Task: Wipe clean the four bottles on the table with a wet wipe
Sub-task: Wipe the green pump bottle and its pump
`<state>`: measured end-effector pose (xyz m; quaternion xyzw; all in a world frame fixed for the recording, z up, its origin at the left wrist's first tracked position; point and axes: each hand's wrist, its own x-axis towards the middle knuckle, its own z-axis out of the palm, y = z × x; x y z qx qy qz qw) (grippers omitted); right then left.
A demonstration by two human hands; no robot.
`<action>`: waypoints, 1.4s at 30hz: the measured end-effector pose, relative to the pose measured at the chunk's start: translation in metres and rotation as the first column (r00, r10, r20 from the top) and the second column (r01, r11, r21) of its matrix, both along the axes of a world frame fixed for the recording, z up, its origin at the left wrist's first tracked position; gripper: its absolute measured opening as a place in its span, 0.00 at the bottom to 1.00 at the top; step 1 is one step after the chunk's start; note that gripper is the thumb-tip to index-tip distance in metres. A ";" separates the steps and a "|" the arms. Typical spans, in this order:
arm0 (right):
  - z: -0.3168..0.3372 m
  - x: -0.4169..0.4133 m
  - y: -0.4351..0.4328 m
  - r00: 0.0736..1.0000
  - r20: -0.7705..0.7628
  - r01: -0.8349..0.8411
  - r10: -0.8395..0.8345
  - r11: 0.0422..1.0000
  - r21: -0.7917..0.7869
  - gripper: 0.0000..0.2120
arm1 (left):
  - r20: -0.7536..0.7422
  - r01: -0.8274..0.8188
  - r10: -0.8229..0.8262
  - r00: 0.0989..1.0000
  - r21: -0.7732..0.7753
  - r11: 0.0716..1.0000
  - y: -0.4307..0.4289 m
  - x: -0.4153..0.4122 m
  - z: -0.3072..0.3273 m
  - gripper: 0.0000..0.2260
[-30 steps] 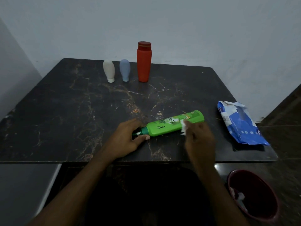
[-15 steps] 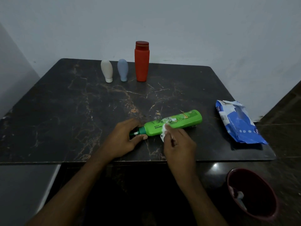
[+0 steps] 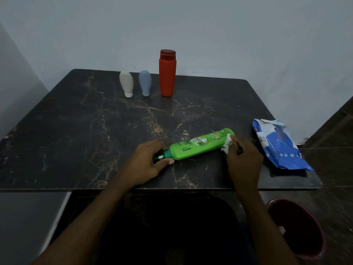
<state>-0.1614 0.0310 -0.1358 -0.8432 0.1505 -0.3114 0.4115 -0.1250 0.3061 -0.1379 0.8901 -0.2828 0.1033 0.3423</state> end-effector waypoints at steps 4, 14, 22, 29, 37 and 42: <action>0.000 -0.018 0.053 0.990 0.055 -0.129 0.131 0.991 -0.029 0.12 | -0.013 -0.013 0.013 1.000 -0.001 1.000 0.000 0.001 -0.001 0.15; 0.002 -0.032 0.077 0.952 0.079 -0.288 0.296 0.952 -0.108 0.14 | -0.083 -0.078 0.075 0.994 -0.035 0.996 -0.002 -0.001 0.004 0.16; 0.011 0.014 -0.002 0.981 -0.116 -0.163 0.157 0.986 -0.046 0.10 | -0.303 -0.230 0.074 0.950 -0.517 0.824 0.004 0.000 0.034 0.13; 0.027 0.017 0.044 0.887 -0.031 -0.336 0.460 0.691 0.640 0.12 | -0.128 -0.208 0.164 0.978 -0.637 0.742 -0.015 0.021 0.092 0.15; 0.026 0.011 0.099 0.866 0.135 -0.342 0.482 0.374 0.862 0.11 | -0.106 -0.167 0.129 0.986 -0.585 0.793 -0.067 0.015 0.090 0.40; 0.030 0.002 0.095 0.828 0.041 -0.366 0.560 0.482 0.796 0.11 | -0.058 -0.233 0.233 0.971 -0.468 0.852 -0.057 0.028 0.090 0.42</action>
